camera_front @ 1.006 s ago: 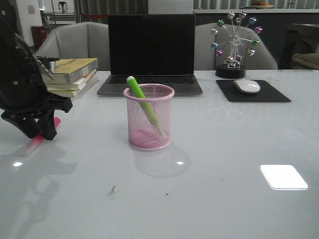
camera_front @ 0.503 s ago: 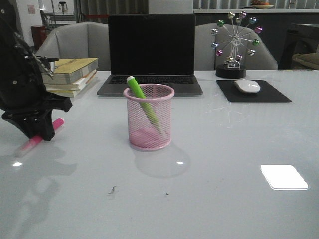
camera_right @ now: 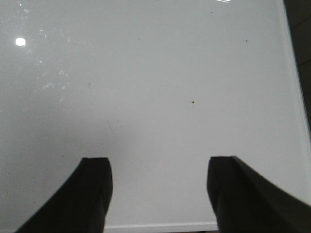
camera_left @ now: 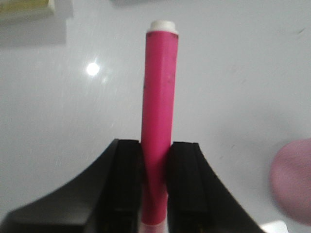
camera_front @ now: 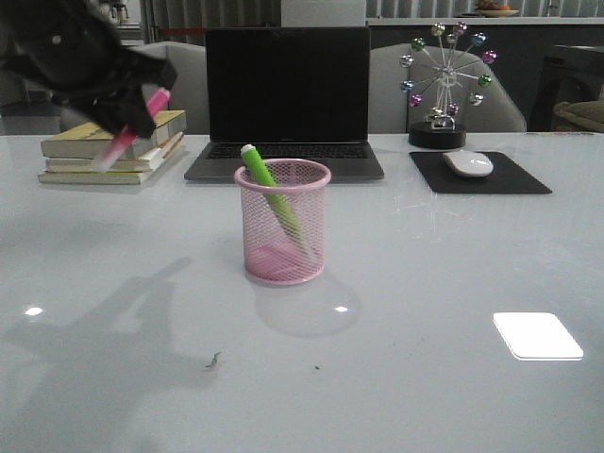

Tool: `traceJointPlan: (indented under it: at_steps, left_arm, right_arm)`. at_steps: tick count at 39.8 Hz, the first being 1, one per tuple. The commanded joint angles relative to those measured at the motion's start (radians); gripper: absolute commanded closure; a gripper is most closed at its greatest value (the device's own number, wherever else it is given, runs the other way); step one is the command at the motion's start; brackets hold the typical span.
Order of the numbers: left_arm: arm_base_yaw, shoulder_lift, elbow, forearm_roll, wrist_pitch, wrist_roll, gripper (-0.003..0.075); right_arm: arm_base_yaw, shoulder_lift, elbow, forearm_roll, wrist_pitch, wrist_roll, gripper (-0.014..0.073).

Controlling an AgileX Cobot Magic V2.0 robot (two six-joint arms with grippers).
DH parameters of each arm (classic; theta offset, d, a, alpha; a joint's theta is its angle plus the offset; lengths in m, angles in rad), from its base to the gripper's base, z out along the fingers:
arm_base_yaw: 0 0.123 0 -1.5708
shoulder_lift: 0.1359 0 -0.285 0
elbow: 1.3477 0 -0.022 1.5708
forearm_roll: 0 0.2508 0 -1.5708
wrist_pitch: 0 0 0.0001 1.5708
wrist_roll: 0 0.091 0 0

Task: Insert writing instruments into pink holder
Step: 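Lift the pink marker with the left gripper over the holder, then lower the pink marker into the holder and open the left gripper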

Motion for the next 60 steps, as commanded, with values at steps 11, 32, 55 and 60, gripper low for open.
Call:
traceJointPlan:
  at_steps: [11, 32, 55, 60]
  left_arm:
    - [-0.195, -0.178, 0.084, -0.078, -0.485, 0.006, 0.0628]
    - [-0.403, -0.105, 0.323, -0.327, -0.998, -0.011, 0.0629]
    - [-0.411, 0.011, 0.323, -0.330, -1.080, -0.011, 0.0622]
    - [-0.411, 0.011, 0.323, -0.330, -1.084, -0.011, 0.0547]
  right_arm:
    - [-0.005, -0.010, -0.026, -0.032, -0.046, -0.003, 0.0064]
    - [-0.005, -0.010, -0.026, -0.037, 0.007, -0.003, 0.0064]
    - [-0.005, -0.010, -0.026, -0.037, 0.016, -0.003, 0.0064]
    - [-0.005, -0.010, -0.026, -0.038, 0.016, -0.003, 0.0064]
